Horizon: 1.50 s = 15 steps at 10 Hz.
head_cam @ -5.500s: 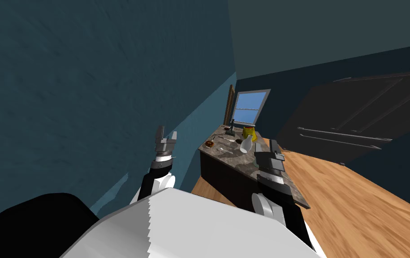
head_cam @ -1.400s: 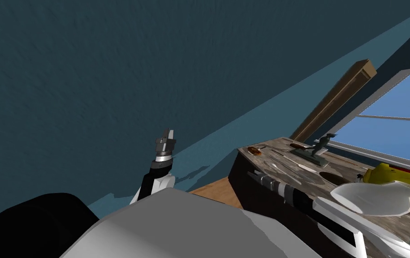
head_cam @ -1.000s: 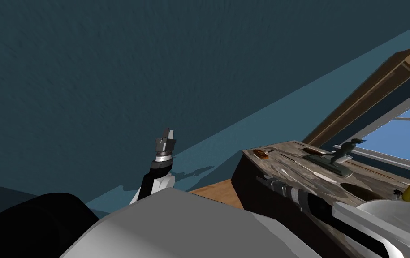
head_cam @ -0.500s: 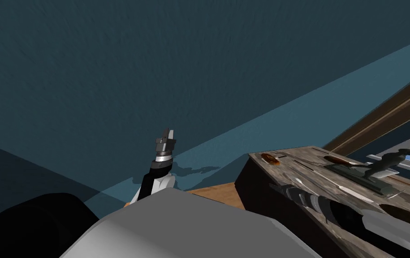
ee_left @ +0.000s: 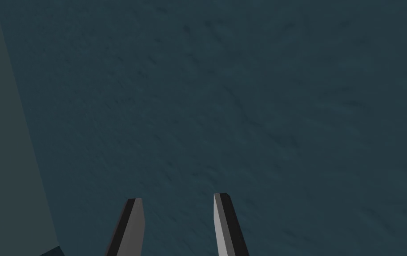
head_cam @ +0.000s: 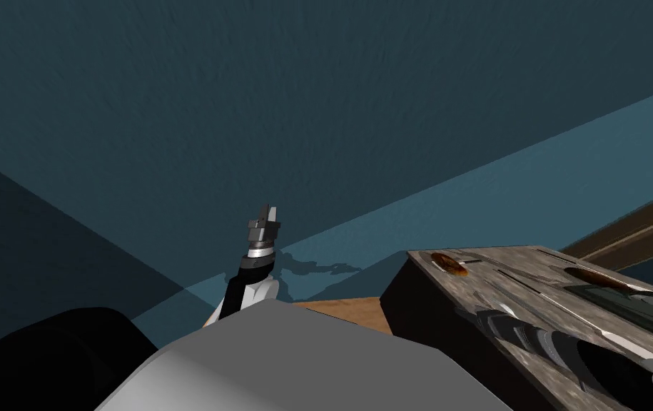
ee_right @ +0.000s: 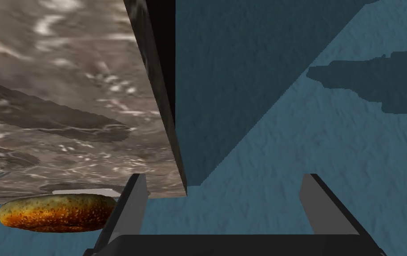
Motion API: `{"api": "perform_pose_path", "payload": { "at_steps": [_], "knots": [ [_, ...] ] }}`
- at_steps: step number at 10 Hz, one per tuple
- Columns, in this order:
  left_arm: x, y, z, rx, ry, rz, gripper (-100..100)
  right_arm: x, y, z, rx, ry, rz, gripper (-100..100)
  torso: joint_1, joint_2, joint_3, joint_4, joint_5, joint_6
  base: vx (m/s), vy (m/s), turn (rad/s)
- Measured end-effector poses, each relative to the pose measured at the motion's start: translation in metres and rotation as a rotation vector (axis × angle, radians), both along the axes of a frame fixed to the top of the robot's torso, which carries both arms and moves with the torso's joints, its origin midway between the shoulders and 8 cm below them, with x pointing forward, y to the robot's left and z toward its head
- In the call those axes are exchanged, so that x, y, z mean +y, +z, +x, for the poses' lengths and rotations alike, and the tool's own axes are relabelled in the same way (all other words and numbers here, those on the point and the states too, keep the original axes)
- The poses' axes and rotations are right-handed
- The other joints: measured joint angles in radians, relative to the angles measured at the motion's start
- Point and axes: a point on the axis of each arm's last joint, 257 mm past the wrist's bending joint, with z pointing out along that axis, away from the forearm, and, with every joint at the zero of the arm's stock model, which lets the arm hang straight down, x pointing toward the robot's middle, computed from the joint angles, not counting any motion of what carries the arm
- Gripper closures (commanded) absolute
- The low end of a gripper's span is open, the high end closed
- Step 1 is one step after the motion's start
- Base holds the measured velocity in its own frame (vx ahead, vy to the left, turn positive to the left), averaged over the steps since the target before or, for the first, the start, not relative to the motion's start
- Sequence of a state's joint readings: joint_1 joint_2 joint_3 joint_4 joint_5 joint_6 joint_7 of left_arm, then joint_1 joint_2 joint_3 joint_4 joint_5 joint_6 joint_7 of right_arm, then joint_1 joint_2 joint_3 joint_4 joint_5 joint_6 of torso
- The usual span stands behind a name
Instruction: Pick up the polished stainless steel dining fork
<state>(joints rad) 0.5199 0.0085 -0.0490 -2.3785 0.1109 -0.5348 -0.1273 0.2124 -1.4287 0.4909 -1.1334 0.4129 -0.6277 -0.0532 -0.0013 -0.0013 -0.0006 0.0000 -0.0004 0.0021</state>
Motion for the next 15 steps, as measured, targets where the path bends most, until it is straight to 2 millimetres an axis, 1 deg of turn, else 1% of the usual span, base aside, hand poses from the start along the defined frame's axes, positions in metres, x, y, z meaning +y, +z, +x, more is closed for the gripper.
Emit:
{"api": "perform_pose_path", "payload": {
  "at_steps": [1, 2, 3, 4, 5, 6, 7, 8, 10, 12, 13, 14, 15],
  "knots": [
    [0.0, 0.0, 0.0, 0.0, 0.0, 0.0, 0, -0.014, -0.002, -0.012, 0.029, -0.015, -0.024, -100, 0.0, 0.0, 0.0, 0.0, 0.0, -0.001, 0.018, 0.001, 0.129],
    [0.0, 0.0, 0.0, 0.0, 0.0, 0.0, 0, -0.027, -0.001, -0.017, 0.044, -0.031, -0.044, -100, 0.0, 0.0, 0.0, 0.0, 0.0, 0.0, 0.008, -0.003, -0.004],
    [0.0, 0.0, 0.0, 0.0, 0.0, 0.0, 0, -0.036, 0.001, -0.022, 0.05, -0.043, -0.054, -100, 0.0, 0.001, 0.0, 0.0, 0.0, 0.0, 0.014, -0.001, 0.231],
    [0.0, 0.0, 0.0, 0.0, 0.0, 0.0, 0, -0.052, 0.003, -0.034, 0.075, -0.059, -0.074, -100, 0.0, 0.0, 0.0, 0.0, 0.0, -0.001, 0.016, -0.009, 0.134],
    [0.0, 0.0, 0.0, 0.0, 0.0, 0.0, 0, -0.063, 0.004, -0.041, 0.089, -0.073, -0.089, -100, -0.001, 0.0, 0.0, 0.0, 0.0, 0.0, 0.022, -0.007, 0.201],
    [0.0, 0.0, 0.0, 0.0, 0.0, 0.0, 0, -0.08, 0.008, -0.055, 0.117, -0.095, -0.112, -100, -0.001, 0.0, 0.0, 0.0, 0.0, -0.001, 0.02, -0.013, 0.097],
    [0.0, 0.0, 0.0, 0.0, 0.0, 0.0, 0, -0.089, 0.011, -0.061, 0.131, -0.108, -0.124, -100, -0.001, 0.0, 0.0, 0.0, 0.0, 0.0, 0.026, -0.014, 0.177],
    [0.0, 0.0, 0.0, 0.0, 0.0, 0.0, 0, -0.099, 0.015, -0.075, 0.158, -0.125, -0.138, -100, -0.001, 0.0, 0.0, 0.0, 0.0, -0.001, 0.024, -0.019, 0.096],
    [0.0, 0.0, 0.0, 0.0, 0.0, 0.0, 0, -0.111, 0.013, -0.084, 0.175, -0.145, -0.152, -100, -0.001, 0.0, 0.0, 0.0, -0.001, 0.0, 0.012, -0.013, 0.068],
    [0.0, 0.0, 0.0, 0.0, 0.0, 0.0, 0, -0.128, 0.014, -0.103, 0.212, -0.175, -0.174, -100, -0.002, 0.0, 0.0, 0.0, -0.001, 0.0, 0.015, -0.026, 0.158],
    [0.0, 0.0, 0.0, 0.0, 0.0, 0.0, 0, -0.136, 0.015, -0.117, 0.238, -0.193, -0.184, -100, -0.002, 0.0, 0.0, 0.0, -0.001, 0.0, 0.02, -0.038, 0.065],
    [0.0, 0.0, 0.0, 0.0, 0.0, 0.0, 0, -0.143, 0.017, -0.123, 0.25, -0.206, -0.193, -100, -0.002, 0.0, 0.0, 0.0, -0.001, 0.0, 0.023, -0.047, 0.13],
    [0.0, 0.0, 0.0, 0.0, 0.0, 0.0, 0, -0.149, 0.018, -0.138, 0.276, -0.222, -0.195, -100, -0.003, 0.0, 0.0, 0.0, -0.001, 0.0, 0.022, -0.035, 0.071]
  ]
}}
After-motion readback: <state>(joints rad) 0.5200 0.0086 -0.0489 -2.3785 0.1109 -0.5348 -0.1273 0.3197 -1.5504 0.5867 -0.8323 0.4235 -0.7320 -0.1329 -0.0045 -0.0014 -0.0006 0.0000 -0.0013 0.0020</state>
